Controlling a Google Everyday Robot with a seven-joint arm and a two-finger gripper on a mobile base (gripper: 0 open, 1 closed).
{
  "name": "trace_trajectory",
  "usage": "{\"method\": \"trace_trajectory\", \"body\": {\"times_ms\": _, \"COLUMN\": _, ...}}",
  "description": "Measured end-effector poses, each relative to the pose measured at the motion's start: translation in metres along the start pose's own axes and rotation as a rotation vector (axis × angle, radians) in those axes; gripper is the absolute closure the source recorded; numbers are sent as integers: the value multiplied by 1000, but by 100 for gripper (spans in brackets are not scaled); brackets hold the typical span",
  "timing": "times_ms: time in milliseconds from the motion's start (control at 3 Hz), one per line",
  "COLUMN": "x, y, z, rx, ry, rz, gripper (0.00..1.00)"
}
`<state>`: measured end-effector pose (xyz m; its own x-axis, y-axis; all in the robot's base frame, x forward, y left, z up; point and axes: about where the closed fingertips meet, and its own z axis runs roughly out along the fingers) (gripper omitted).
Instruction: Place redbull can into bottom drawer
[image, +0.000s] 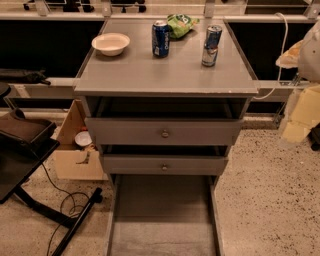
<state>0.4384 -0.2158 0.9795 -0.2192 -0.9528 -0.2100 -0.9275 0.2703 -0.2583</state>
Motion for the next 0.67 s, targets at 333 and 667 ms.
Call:
{"method": "trace_trajectory", "body": {"times_ms": 333, "x": 0, "y": 0, "z": 0, "rx": 0, "ry": 0, "rz": 0, "gripper": 0}}
{"method": "trace_trajectory", "body": {"times_ms": 667, "x": 3, "y": -18, "z": 0, "rx": 50, "ry": -95, "rz": 27, "gripper": 0}}
